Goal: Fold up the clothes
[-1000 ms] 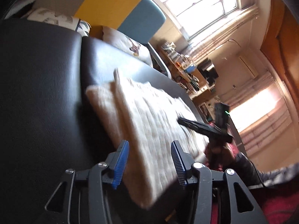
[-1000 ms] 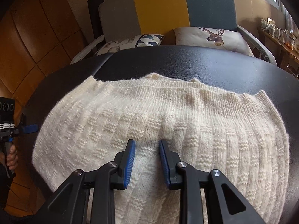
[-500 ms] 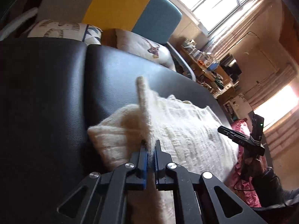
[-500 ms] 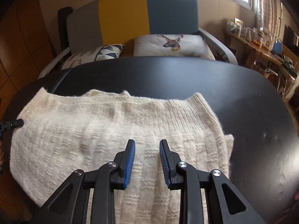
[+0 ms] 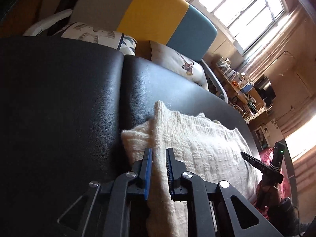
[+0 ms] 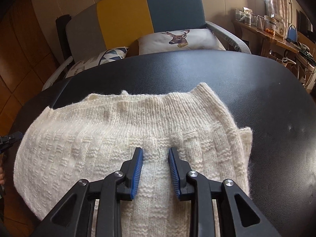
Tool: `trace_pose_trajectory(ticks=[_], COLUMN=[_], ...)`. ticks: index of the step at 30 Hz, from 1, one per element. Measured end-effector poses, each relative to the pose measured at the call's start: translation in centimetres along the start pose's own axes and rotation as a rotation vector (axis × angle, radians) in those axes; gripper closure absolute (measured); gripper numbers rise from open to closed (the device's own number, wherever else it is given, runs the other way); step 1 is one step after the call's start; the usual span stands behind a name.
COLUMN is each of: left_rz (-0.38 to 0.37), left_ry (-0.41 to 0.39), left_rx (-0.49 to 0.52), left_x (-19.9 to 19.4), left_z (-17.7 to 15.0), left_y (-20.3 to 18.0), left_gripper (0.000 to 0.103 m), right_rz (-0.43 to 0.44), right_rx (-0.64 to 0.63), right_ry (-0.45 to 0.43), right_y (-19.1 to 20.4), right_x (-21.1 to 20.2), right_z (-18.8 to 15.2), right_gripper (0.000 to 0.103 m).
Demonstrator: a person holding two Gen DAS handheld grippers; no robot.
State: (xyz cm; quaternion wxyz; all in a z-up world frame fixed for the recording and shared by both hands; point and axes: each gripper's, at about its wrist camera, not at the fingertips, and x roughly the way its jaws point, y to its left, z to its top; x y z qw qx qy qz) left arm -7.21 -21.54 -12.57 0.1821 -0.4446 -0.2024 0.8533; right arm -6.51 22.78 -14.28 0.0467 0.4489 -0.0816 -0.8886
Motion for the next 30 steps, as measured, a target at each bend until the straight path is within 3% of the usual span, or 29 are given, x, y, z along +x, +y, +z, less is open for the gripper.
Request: trace_pose_trajectory(ticks=[2, 6, 10, 13, 15, 17, 22, 26, 28, 30], left_rz=[0.028, 0.052, 0.106, 0.155, 0.169, 0.16, 0.142, 0.119, 0.085, 0.051], left_ry=[0.004, 0.067, 0.105, 0.124, 0.132, 0.131, 0.1, 0.08, 0.074, 0.069], left_rx=[-0.003, -0.014, 0.004, 0.006, -0.006, -0.031, -0.044, -0.041, -0.033, -0.028], left_x=[-0.3, 1.1, 2.5, 3.1, 3.2, 2.7, 0.9, -0.6, -1.2, -1.7], left_z=[-0.5, -2.0, -2.8, -2.9, -3.0, -3.1, -3.2, -3.2, -3.1, -2.9], left_y=[-0.3, -0.4, -0.8, -0.5, 0.0, 0.2, -0.1, -0.2, -0.2, -0.1], left_gripper=[0.075, 0.075, 0.074, 0.056, 0.052, 0.053, 0.054, 0.054, 0.054, 0.052], right_rz=[0.013, 0.014, -0.039, 0.042, 0.019, 0.013, 0.092, 0.035, 0.072, 0.052], right_rx=[0.008, 0.011, 0.059, 0.157, 0.092, 0.068, 0.102, 0.058, 0.034, -0.013], right_ry=[-0.014, -0.03, 0.056, 0.051, 0.047, 0.036, 0.137, 0.076, 0.03, 0.025], right_y=[-0.3, -1.5, -4.1, -5.9, -5.1, -4.9, -5.4, -4.7, -3.5, -1.9], right_x=[-1.2, -3.6, -3.1, -3.0, -3.1, -3.1, -3.7, -5.4, -5.8, -5.1], right_z=[-0.2, -1.1, -3.8, -5.1, -5.3, -5.5, -5.3, -4.5, -3.7, -3.3], right_gripper=[0.076, 0.076, 0.076, 0.076, 0.077, 0.077, 0.077, 0.076, 0.076, 0.076])
